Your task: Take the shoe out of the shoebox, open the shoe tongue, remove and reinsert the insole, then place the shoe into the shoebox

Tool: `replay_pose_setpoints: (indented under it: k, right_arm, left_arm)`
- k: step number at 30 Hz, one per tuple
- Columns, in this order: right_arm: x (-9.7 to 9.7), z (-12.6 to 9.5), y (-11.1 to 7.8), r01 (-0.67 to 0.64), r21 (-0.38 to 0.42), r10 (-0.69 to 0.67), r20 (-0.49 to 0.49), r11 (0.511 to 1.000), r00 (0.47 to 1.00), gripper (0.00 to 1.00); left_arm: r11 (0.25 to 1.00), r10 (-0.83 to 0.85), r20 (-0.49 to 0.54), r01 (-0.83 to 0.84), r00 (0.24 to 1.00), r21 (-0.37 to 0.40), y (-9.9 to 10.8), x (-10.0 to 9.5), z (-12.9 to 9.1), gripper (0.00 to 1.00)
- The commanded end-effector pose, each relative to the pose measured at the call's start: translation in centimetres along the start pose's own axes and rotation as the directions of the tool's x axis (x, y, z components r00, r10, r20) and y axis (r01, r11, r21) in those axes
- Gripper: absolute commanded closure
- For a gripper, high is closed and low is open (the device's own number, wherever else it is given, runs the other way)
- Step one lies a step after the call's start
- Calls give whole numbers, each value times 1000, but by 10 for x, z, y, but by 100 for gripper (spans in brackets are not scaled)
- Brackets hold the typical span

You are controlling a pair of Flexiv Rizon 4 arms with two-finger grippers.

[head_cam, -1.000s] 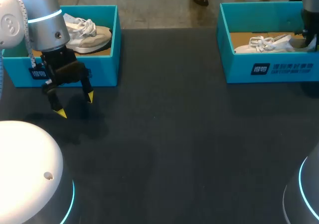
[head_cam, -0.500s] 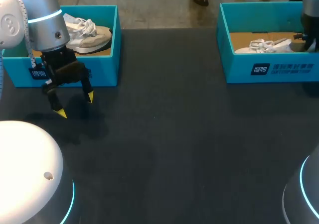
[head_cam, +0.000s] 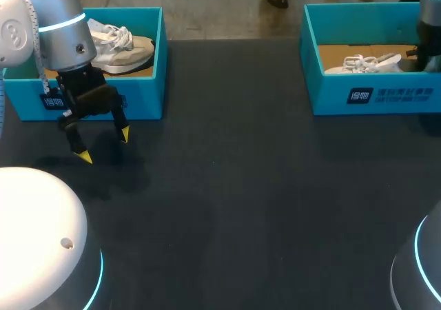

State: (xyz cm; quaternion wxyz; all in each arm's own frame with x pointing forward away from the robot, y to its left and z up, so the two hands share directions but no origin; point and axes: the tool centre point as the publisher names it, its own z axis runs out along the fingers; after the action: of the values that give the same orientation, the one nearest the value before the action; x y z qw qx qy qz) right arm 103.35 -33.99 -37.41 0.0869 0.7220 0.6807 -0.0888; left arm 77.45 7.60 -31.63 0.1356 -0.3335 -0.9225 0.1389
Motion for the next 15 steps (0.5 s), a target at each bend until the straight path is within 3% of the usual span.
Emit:
replay_pose_setpoints:
  k: [1, 15]
  right_arm:
    - [-3, -14, -5, -7, -12, 7, -5, 1000, 1000, 0]
    - [-5, -77, -12, -69, -39, 67, -54, 997, 996, 0]
  left_arm:
    - [1000, 0, 0, 0, 1000, -3, 0, 1, 0, 0]
    - [1000, 0, 0, 0, 1000, -3, 0, 1, 0, 0]
